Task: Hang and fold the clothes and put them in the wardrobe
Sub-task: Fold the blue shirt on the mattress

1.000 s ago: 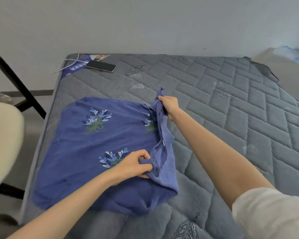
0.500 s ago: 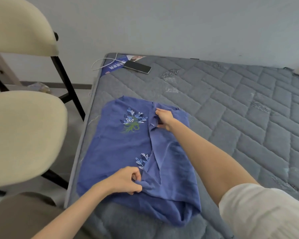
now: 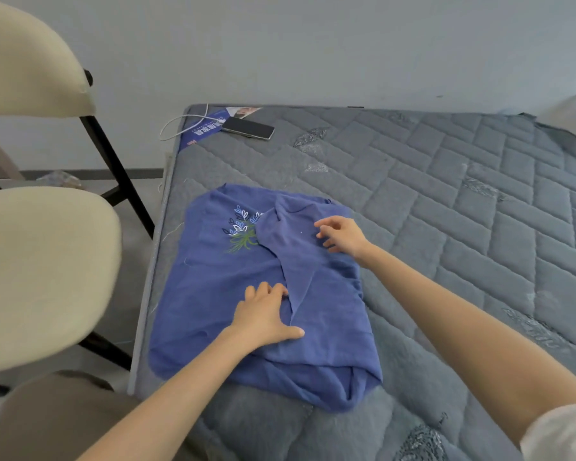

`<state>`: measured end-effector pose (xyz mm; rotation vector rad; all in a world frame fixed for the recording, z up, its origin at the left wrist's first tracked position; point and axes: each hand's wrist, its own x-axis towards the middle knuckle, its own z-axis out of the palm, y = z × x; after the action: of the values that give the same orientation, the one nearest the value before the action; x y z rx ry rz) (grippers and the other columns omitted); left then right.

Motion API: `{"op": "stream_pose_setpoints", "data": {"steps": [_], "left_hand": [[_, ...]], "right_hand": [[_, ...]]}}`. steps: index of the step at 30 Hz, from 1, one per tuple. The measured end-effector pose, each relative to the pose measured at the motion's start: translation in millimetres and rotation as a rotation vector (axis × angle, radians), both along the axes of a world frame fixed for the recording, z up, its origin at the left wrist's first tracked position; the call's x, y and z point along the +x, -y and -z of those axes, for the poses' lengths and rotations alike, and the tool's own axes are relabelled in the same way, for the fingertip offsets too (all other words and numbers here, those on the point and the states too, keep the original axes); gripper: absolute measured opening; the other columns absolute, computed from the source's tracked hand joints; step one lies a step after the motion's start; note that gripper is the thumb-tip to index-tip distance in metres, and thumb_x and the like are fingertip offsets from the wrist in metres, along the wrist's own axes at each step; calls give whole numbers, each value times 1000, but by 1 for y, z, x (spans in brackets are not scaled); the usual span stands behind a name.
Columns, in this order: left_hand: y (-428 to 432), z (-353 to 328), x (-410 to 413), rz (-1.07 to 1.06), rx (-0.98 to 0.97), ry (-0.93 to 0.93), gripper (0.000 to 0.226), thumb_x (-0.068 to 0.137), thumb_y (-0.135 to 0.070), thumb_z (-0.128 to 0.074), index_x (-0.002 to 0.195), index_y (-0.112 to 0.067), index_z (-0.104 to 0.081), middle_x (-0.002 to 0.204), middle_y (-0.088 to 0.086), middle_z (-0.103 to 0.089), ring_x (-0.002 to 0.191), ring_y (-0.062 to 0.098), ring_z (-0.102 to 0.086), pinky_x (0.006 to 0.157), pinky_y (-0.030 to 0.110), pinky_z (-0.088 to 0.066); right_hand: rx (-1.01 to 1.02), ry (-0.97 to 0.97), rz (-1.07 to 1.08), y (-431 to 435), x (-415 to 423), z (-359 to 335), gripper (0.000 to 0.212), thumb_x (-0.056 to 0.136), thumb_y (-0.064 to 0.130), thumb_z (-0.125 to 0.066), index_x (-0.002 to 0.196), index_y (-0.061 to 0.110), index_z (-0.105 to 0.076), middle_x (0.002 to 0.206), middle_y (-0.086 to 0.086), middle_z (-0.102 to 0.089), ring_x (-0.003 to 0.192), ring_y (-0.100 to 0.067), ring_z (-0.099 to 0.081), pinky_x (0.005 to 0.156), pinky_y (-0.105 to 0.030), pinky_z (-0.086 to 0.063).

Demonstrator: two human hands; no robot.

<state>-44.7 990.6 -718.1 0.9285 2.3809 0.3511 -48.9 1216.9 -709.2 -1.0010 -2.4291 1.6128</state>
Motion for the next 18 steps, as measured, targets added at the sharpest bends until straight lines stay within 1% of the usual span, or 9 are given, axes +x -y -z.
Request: {"op": "stream_pose_setpoints", "data": {"steps": [3,5,7,10,12,14,16,17,18], "left_hand": [[3,10,-3,-33,40,-162,17,85,-40,-60,90,-25,-53,111,-5,-59,112,24,-48,87,34,-37],[9,13,-6,-84,81,-169,24,91,-32,-52,71,-26,-41,101,-4,-64,105,24,-55,84,34,-35],[14,17,-13,-166,120,-40,28,95,-33,-46,69,-26,-35,94,-4,-63,102,24,-57,81,34,-34],[20,18,-18,-193,155,130,23,91,-48,-50,83,-28,-44,97,-13,-57,104,15,-54,89,34,-33],[24,18,-14,-126,117,139,35,81,-58,-58,98,-29,-49,108,-17,-56,109,10,-51,92,35,-31],[27,25,-8,-94,103,67,37,80,-55,-63,105,-29,-53,115,-15,-57,114,12,-51,92,34,-31],[30,31,-6,-171,187,46,18,87,-42,-60,94,-26,-57,102,-9,-61,109,19,-54,90,34,-36],[30,33,-7,-246,256,79,15,89,-37,-58,81,-25,-55,89,-7,-60,101,24,-56,85,33,-38],[31,34,-8,-326,313,128,22,90,-33,-57,72,-23,-52,78,-5,-56,91,26,-56,78,32,-39]], "right_hand": [[23,14,-9,6,28,-3,7,94,15,-54,88,15,-57,77,-3,-56,58,-12,-51,53,-20,-47],[20,40,-62,12,49,-4,13,92,16,-59,80,17,-53,72,-1,-51,60,-12,-51,57,-22,-47],[26,94,-175,18,70,-6,17,88,18,-66,77,17,-53,70,-1,-51,62,-12,-50,57,-21,-45],[31,196,-360,28,99,-7,22,80,18,-76,77,17,-55,69,1,-52,62,-10,-47,56,-16,-40],[94,248,-456,32,116,-7,27,72,20,-82,78,20,-56,71,4,-52,62,-8,-46,58,-15,-38],[183,285,-538,36,132,-3,38,63,27,-88,83,25,-55,78,7,-49,67,-7,-45,62,-16,-37],[307,322,-627,41,148,5,55,56,36,-89,97,26,-53,88,7,-47,76,-7,-43,65,-15,-35],[380,343,-659,44,155,9,61,57,36,-88,104,24,-52,92,6,-45,80,-8,-42,68,-17,-35],[444,354,-670,47,162,14,61,61,34,-86,110,22,-50,94,5,-44,84,-10,-40,71,-21,-35]]}}
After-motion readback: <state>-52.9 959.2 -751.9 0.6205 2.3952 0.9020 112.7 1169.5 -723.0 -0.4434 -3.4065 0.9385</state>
